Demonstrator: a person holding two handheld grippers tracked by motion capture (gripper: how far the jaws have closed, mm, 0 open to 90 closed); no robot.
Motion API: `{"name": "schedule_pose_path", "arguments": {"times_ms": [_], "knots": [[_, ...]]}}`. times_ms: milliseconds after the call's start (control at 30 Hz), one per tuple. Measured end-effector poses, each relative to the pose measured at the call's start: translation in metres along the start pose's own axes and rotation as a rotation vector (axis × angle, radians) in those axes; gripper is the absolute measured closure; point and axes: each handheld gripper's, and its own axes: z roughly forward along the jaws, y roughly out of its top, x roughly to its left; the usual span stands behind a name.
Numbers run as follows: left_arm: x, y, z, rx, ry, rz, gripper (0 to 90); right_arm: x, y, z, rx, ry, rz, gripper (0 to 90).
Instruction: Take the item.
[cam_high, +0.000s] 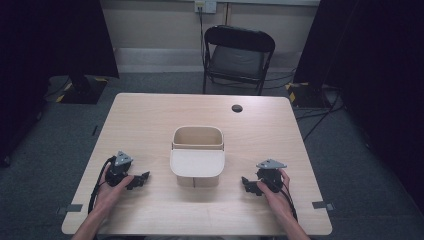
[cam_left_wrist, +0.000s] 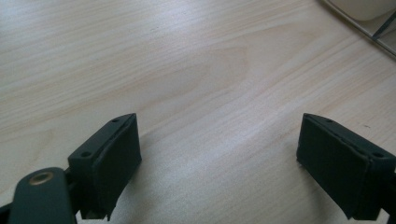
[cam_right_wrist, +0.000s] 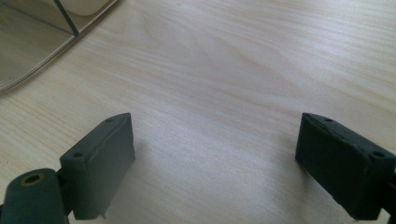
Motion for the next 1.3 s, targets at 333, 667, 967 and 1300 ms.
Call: {"name": "schedule_pose_path", "arguments": {"times_ms": [333,667,967,1300], "knots": [[-0.009,0.004,0.0,0.012,-0.022,0.0,16.0,0.0,0.0,0.0,0.0,0.0,0.0,11.2],[-0.016,0.012,-0.008,-0.037,-0.06,0.003,16.5,0.0,0.0,0.0,0.0,0.0,0.0,11.2],[-0.022,0.016,-0.018,-0.114,-0.112,0.005,17.1,0.0,0.0,0.0,-0.001,0.003,-0.004,10.8],[-0.037,0.026,-0.025,-0.164,-0.173,0.028,17.1,-0.002,0.001,0.001,0.002,0.009,-0.01,9.9]]}}
